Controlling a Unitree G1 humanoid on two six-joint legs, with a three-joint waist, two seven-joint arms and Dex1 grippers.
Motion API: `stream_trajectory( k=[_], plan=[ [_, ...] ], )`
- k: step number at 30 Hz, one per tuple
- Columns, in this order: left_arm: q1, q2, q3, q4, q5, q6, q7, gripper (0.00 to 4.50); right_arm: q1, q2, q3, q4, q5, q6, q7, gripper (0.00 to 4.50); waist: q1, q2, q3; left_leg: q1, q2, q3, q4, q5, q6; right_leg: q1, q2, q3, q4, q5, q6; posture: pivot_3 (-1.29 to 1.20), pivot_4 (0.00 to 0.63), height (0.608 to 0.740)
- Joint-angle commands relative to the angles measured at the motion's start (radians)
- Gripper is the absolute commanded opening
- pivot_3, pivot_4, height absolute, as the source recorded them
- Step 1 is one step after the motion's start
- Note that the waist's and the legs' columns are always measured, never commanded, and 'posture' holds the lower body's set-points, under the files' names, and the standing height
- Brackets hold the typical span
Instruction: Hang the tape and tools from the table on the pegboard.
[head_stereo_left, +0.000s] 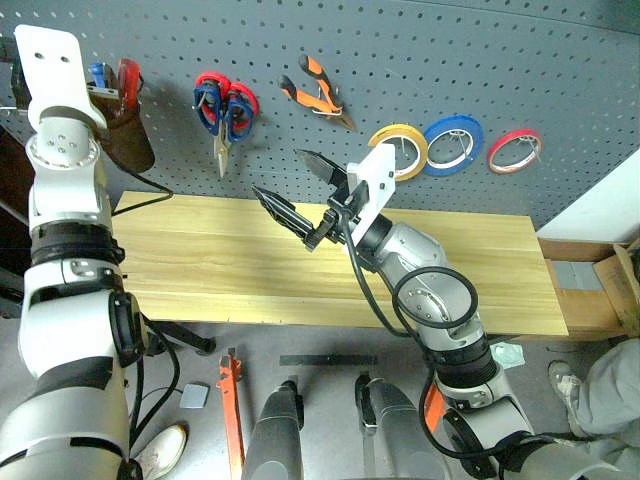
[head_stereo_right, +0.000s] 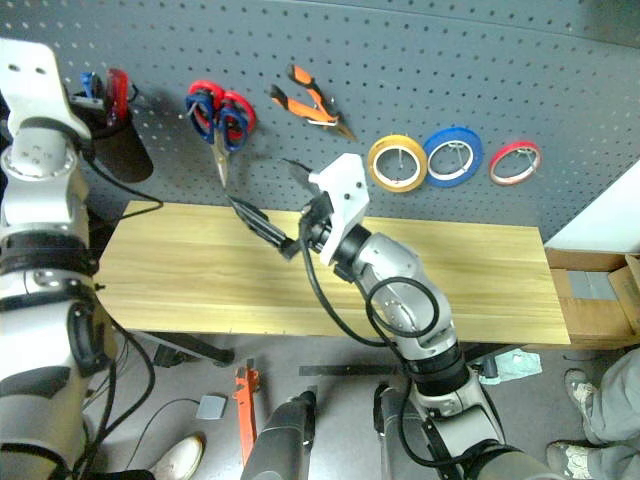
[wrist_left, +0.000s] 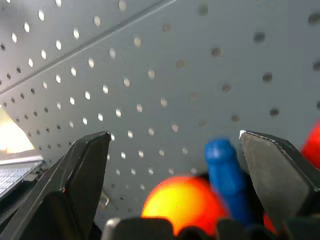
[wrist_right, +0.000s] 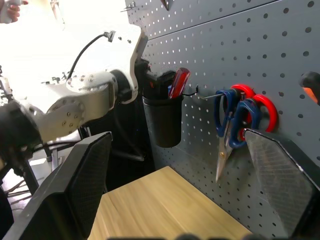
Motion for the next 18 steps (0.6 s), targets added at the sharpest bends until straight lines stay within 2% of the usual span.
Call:
stream_trajectory(
  k=[1, 8, 18],
  plan=[
    [0.090, -0.041, 0.035, -0.218, -0.042, 0.055, 0.029, 4.45, -0.003, 0.002, -0.006, -0.041, 0.002, -0.019, 0.001, 4.50, 0.002, 0.000, 0.000, 0.000, 0.000, -0.001, 0.000, 0.000, 0.000, 0.000, 0.000, 0.000, 0.000, 0.000, 0.000, 0.00, 0.271, 0.740],
    [0.252, -0.102, 0.071, -0.616, -0.065, 0.244, 0.049, 4.45, -0.001, -0.001, -0.003, -0.043, 0.002, -0.021, 0.008, 4.50, 0.004, -0.001, 0.000, 0.000, 0.000, -0.001, 0.001, 0.001, 0.000, 0.001, 0.000, -0.001, 0.000, 0.001, -0.001, 0.01, 0.270, 0.740],
    [0.396, -0.185, 0.094, -0.984, -0.062, 0.494, 0.088, 4.45, 0.009, -0.006, 0.003, -0.049, 0.003, -0.023, 0.018, 4.50, -0.001, -0.001, 0.000, 0.001, 0.001, 0.000, 0.000, 0.001, 0.000, 0.001, 0.000, 0.000, 0.000, 0.001, -0.001, 0.02, 0.272, 0.740]
  ],
)
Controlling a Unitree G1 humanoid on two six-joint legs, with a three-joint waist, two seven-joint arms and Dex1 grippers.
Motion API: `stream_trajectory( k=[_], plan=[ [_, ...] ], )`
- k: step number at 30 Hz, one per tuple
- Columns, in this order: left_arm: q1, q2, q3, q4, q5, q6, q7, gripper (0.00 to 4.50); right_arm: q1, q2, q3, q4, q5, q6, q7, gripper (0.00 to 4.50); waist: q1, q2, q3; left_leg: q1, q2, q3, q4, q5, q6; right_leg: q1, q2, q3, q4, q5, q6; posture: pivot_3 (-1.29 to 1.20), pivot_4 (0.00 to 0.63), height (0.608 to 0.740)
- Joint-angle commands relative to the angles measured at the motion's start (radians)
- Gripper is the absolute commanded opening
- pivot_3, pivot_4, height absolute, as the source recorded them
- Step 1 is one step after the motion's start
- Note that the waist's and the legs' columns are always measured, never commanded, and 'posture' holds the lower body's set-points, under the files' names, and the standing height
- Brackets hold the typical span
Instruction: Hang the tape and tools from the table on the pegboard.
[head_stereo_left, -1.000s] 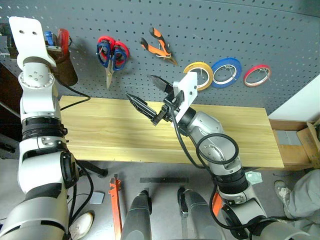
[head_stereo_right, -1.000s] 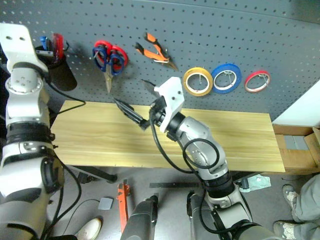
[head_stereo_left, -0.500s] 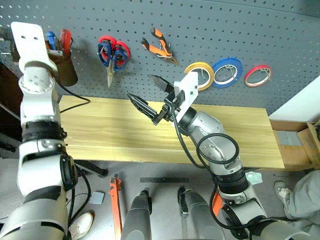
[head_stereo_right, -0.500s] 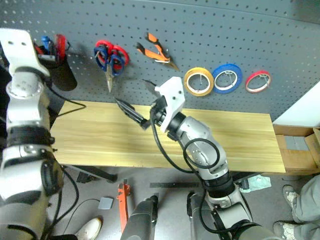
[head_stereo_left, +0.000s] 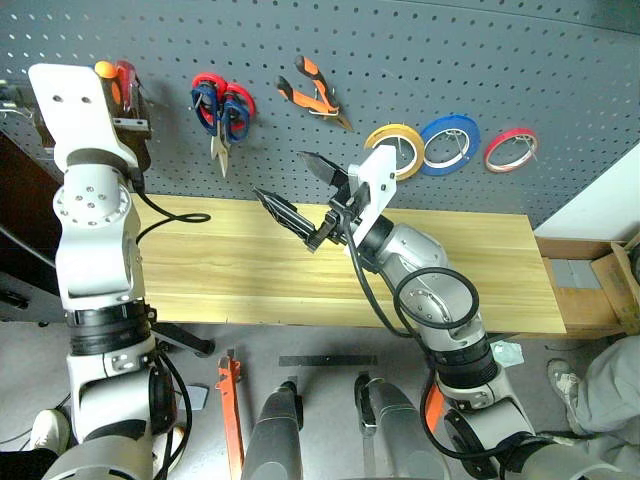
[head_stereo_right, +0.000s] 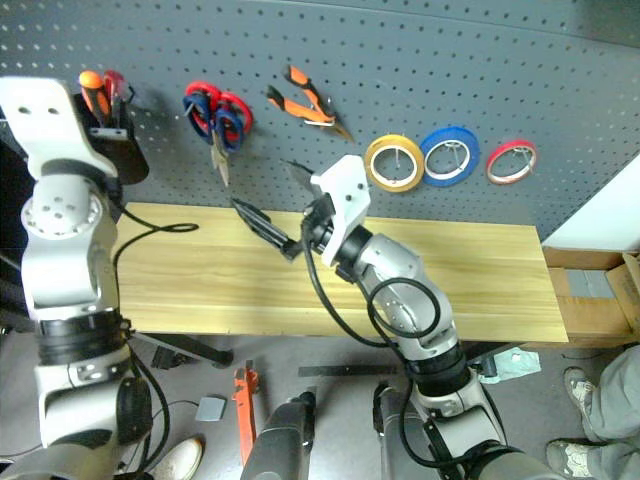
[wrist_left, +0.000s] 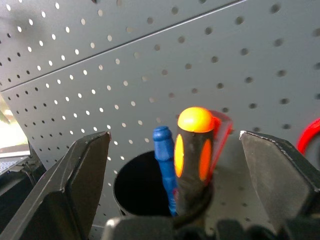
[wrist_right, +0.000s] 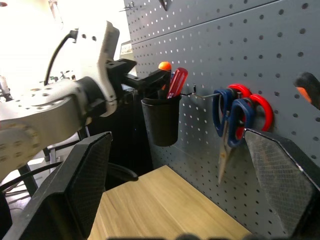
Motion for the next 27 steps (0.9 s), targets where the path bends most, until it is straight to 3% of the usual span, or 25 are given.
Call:
stream_trajectory(
  k=[1, 7, 13, 19, 27],
  plan=[
    [0.054, -0.036, 0.023, -0.172, -0.003, 0.090, 0.018, 4.45, 0.008, -0.006, 0.004, -0.056, 0.003, -0.019, 0.011, 4.50, 0.000, 0.000, 0.000, 0.000, 0.000, 0.000, 0.000, 0.000, 0.000, 0.000, 0.000, 0.000, 0.000, 0.000, 0.000, 0.02, 0.273, 0.740],
    [0.257, -0.211, -0.050, -0.408, -0.020, 0.292, 0.026, 4.45, 0.062, -0.071, -0.007, -0.110, -0.018, 0.023, -0.009, 4.50, 0.002, 0.000, 0.000, 0.000, 0.000, 0.000, 0.000, 0.000, 0.000, 0.001, 0.000, 0.001, -0.002, 0.000, 0.000, 0.02, 0.277, 0.740],
    [0.371, -0.350, -0.140, -0.472, -0.008, 0.369, 0.054, 4.45, 0.165, -0.167, -0.027, -0.168, -0.087, 0.086, -0.081, 4.50, 0.005, 0.000, -0.001, 0.001, 0.000, 0.001, 0.000, 0.001, 0.002, 0.002, 0.000, 0.001, -0.002, -0.001, 0.003, 0.02, 0.280, 0.740],
    [0.487, -0.447, -0.233, -0.333, -0.040, 0.295, 0.002, 4.45, 0.330, -0.218, -0.110, -0.132, -0.172, 0.194, -0.235, 4.50, 0.002, 0.006, -0.012, 0.006, 0.000, 0.004, -0.002, 0.002, 0.003, 0.008, 0.000, 0.003, -0.005, -0.002, 0.003, -0.02, 0.268, 0.740],
    [0.463, -0.464, -0.284, -0.098, -0.043, 0.127, -0.065, 4.45, 0.360, -0.192, -0.178, 0.064, -0.213, 0.169, -0.322, 4.50, -0.008, 0.013, -0.022, 0.014, 0.001, 0.007, -0.002, 0.002, 0.004, 0.021, 0.005, 0.002, -0.020, 0.000, -0.001, -0.05, 0.225, 0.740]
  ],
)
